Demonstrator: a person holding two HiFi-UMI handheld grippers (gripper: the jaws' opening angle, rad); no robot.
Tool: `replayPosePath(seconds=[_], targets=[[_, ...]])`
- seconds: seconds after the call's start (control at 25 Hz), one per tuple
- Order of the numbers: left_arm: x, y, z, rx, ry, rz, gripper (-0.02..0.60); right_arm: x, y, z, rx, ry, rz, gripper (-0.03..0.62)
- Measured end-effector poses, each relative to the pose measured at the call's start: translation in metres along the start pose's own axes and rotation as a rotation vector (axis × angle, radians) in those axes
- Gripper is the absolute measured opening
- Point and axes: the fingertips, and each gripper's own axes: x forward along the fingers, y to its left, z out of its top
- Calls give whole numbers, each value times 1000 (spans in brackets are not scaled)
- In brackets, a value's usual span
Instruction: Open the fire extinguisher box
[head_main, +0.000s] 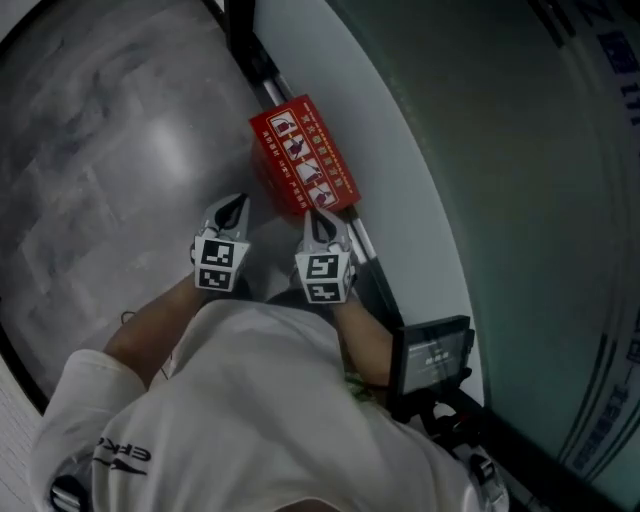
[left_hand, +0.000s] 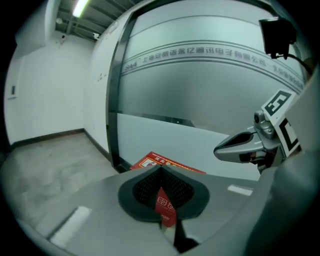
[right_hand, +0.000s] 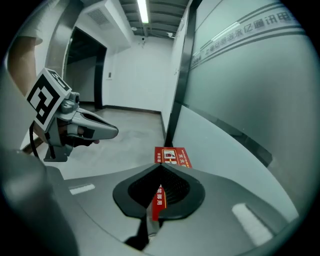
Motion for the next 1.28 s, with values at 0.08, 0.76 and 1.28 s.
replayPosePath(seconds=[0.08,0.76,1.28], targets=[[6,4,-2,-45,4,106,3,12,-8,4,-38,-17,82,14],[25,-22,-64,-327,19,464,3,64,-12,-20,-400,-13,407,14],[4,-31,-122,-392,47,558,3,116,18,-82,-633,139,409,20]])
